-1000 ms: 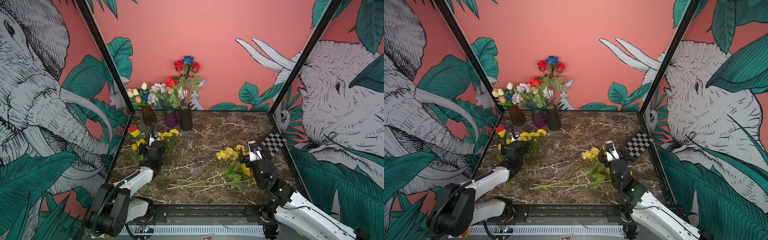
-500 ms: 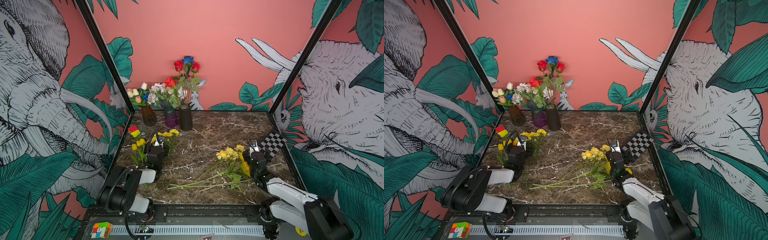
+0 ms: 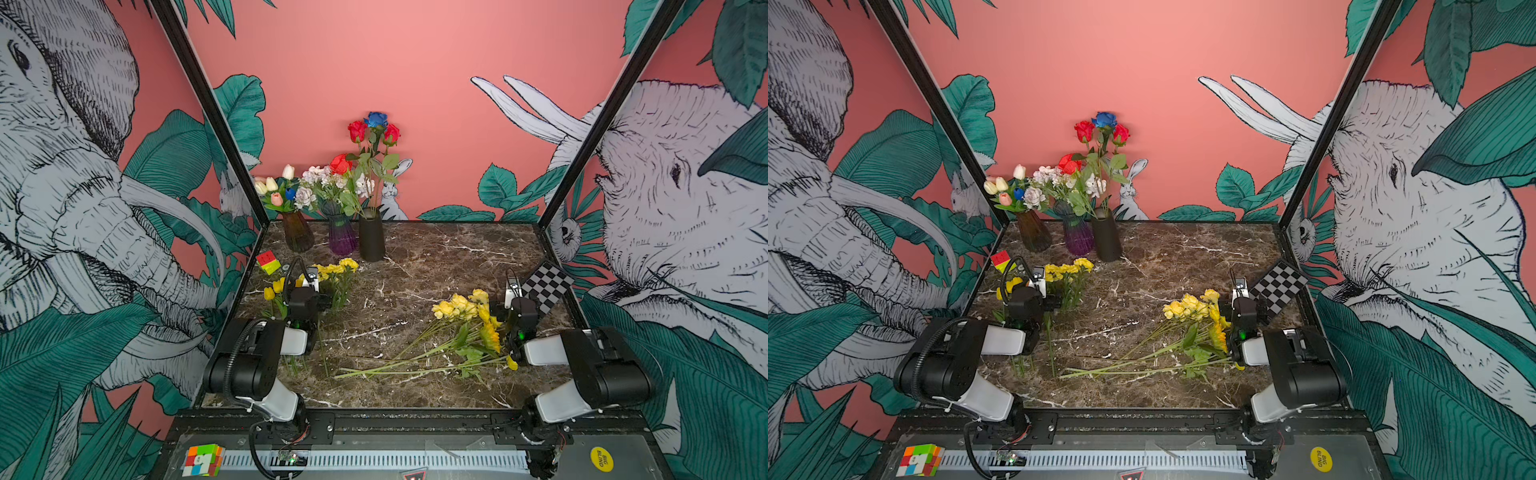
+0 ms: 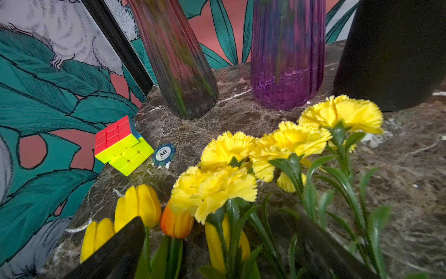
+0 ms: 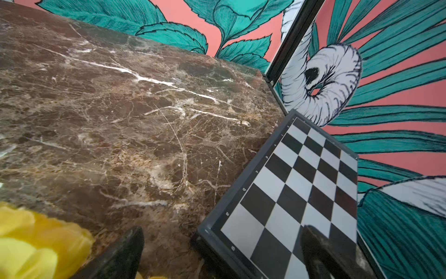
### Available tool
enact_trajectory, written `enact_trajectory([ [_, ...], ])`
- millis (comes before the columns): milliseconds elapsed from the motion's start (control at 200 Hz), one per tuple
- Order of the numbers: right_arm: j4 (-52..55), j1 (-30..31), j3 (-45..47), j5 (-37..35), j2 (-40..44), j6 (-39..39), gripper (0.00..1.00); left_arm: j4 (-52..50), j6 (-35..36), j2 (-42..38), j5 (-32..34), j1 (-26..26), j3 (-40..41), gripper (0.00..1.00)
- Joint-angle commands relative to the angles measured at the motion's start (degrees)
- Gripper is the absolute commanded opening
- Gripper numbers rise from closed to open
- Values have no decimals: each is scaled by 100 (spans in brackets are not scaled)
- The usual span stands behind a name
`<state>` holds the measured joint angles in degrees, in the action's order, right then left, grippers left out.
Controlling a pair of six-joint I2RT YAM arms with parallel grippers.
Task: Pick out yellow flowers from the vase
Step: Reset both arms
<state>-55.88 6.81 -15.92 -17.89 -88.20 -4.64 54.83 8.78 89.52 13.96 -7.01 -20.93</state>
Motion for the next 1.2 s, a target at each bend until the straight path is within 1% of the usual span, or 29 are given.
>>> enact_trajectory([
  [0, 125, -75, -341, 324, 110, 257, 99, -113, -103, -55, -94, 40, -90, 99],
  [60, 304, -126, -570, 95, -36, 371, 99, -243, -117, -105, -129, 47, -113, 99],
  [95, 457, -236, -595, 202, 17, 469, 99, -167, -112, -73, -111, 50, -97, 99],
  [130, 680, -278, -639, 126, 83, 593, 99, -138, -106, -51, -111, 50, -102, 99],
  [205, 448, -294, -601, 101, 10, 566, 98, -211, -117, -88, -120, 45, -118, 99],
  [290, 621, -295, -619, 128, 70, 590, 99, -192, -117, -75, -121, 57, -113, 99],
  [1195, 563, -297, -629, 112, 48, 587, 98, -194, -116, -75, -121, 60, -109, 99],
])
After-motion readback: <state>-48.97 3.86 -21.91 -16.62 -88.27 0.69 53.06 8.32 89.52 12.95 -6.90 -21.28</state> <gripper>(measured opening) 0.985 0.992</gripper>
